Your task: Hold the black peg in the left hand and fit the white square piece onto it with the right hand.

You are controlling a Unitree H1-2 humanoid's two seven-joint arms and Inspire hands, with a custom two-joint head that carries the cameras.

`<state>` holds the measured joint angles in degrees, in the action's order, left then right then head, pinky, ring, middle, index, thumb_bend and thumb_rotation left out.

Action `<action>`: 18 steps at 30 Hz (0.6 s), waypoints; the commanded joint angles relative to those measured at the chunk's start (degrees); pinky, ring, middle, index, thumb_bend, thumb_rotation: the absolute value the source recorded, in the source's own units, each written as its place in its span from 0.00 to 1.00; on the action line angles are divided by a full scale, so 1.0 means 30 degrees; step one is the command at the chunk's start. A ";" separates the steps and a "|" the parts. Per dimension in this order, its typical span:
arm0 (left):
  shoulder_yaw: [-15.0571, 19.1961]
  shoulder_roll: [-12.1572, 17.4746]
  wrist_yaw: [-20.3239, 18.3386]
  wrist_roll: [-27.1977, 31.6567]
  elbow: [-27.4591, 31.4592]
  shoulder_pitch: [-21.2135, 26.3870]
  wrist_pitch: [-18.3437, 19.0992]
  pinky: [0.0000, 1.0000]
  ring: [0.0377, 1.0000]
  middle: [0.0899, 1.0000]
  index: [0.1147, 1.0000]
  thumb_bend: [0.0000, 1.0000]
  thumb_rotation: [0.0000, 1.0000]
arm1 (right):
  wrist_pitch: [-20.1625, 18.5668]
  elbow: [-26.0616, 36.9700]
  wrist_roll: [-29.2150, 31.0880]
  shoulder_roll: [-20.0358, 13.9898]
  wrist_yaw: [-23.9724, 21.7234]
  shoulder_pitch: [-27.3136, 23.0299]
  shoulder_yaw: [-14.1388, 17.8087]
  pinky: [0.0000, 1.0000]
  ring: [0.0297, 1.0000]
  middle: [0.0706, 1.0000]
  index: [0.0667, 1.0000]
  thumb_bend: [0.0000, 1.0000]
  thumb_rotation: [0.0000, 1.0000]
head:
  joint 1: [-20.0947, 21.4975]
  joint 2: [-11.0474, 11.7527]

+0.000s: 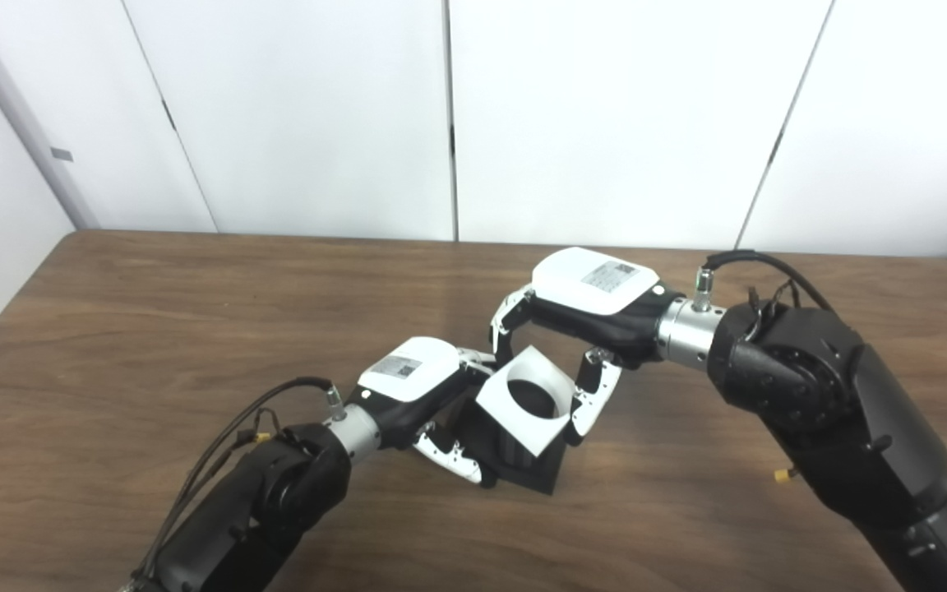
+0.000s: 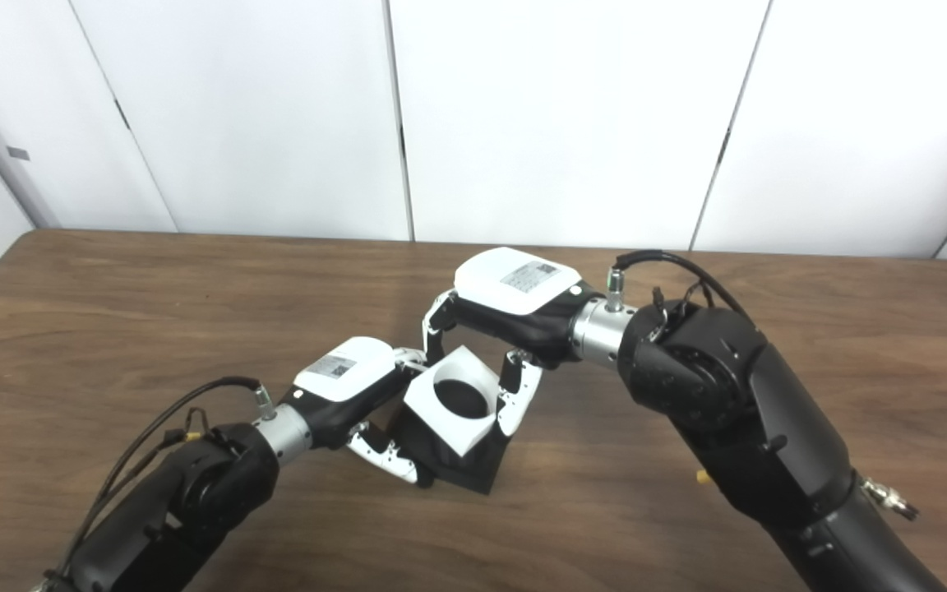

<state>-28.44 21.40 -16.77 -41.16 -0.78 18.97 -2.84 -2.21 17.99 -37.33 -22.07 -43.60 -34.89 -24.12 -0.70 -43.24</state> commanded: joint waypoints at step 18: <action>-0.0800 -0.0225 -0.1179 -0.0783 -0.0050 -0.0199 0.0607 0.82 0.87 0.87 0.42 0.52 0.07 | 0.0670 -0.1485 0.0158 0.0120 0.0907 -0.0884 0.0097 0.66 0.73 0.70 0.44 0.52 0.13 | -0.0132 -0.0112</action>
<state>-28.70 21.30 -17.46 -41.23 -0.11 18.96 -1.74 -1.66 13.43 -37.39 -21.97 -42.27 -35.02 -24.29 -1.05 -43.51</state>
